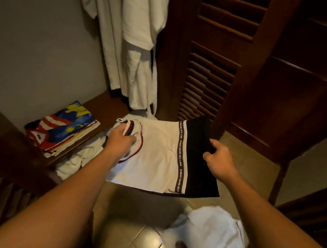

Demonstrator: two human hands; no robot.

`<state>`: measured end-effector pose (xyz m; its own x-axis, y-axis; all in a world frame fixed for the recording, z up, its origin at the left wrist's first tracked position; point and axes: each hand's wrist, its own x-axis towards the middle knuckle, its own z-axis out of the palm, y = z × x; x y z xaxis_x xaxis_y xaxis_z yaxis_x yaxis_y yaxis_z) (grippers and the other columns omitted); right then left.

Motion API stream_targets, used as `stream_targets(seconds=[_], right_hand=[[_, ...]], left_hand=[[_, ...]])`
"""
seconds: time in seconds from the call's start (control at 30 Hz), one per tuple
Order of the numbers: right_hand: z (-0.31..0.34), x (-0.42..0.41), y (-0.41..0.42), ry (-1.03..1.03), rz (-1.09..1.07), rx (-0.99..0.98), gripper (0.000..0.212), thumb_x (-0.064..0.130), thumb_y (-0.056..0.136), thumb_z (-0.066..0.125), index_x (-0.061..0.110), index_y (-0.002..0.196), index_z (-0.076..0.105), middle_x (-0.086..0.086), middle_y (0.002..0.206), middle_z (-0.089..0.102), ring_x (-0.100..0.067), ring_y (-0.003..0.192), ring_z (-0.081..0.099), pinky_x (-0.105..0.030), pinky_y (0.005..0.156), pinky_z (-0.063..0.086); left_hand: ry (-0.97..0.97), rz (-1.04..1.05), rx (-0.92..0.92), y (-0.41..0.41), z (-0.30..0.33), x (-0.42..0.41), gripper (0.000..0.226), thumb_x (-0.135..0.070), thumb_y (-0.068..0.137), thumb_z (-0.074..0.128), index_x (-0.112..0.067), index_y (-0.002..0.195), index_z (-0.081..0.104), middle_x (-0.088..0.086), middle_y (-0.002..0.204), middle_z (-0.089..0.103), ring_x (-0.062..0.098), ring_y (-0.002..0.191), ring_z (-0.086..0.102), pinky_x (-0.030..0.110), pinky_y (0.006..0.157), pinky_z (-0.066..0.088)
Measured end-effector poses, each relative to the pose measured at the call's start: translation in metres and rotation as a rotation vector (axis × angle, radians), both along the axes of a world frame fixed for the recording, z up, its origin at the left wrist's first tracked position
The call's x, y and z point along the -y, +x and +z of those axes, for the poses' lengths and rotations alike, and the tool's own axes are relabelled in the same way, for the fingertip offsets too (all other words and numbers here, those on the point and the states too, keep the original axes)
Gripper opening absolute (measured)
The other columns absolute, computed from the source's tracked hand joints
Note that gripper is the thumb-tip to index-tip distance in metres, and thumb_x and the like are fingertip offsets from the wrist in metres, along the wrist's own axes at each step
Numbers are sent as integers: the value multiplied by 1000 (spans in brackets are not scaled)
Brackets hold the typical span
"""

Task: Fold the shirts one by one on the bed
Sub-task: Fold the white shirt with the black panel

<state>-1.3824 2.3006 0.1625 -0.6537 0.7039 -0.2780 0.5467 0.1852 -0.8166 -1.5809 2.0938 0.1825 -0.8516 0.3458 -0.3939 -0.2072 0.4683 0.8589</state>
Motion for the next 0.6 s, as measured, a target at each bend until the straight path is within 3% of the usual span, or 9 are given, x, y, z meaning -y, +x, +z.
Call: stream_targets(seconds=[0.13,0.2,0.33,0.5,0.6], right_hand=[[-3,-43,-72,59,156,55,57,12,97,53,37,147,43,2,139,56,-20,122,59,-47,101,53],[-2,-56,-108,83,212,74,58,13,98,51,39,149,40,4,144,52,-20,127,55,-45,104,50],[3,-65,-191,90,452,52,54,5,99,49,32,145,49,2,135,58,-19,121,56,-29,95,45],[-3,-47,-289,122,649,75,54,1,98,49,25,146,49,-2,129,61,-23,114,59,-26,91,44],[-11,-26,-346,124,728,51,53,1,96,51,22,145,50,-5,132,62,-24,110,62,-33,94,51]], left_hand=[[-24,163,26,-34,1,-16,58,-7,97,62,-21,151,46,12,139,60,43,131,53,57,109,42],[-29,233,20,-51,1,-19,61,-9,97,64,-21,153,43,9,148,54,37,136,51,54,113,41],[-36,403,3,-85,5,-8,64,-10,99,62,-20,157,36,7,154,47,32,137,49,48,115,40],[-17,593,42,-128,-1,26,59,-2,95,64,-19,150,47,27,137,57,50,128,53,60,106,42],[-32,678,53,-161,-11,55,57,-1,86,68,-15,140,57,32,130,60,55,120,55,65,99,46]])
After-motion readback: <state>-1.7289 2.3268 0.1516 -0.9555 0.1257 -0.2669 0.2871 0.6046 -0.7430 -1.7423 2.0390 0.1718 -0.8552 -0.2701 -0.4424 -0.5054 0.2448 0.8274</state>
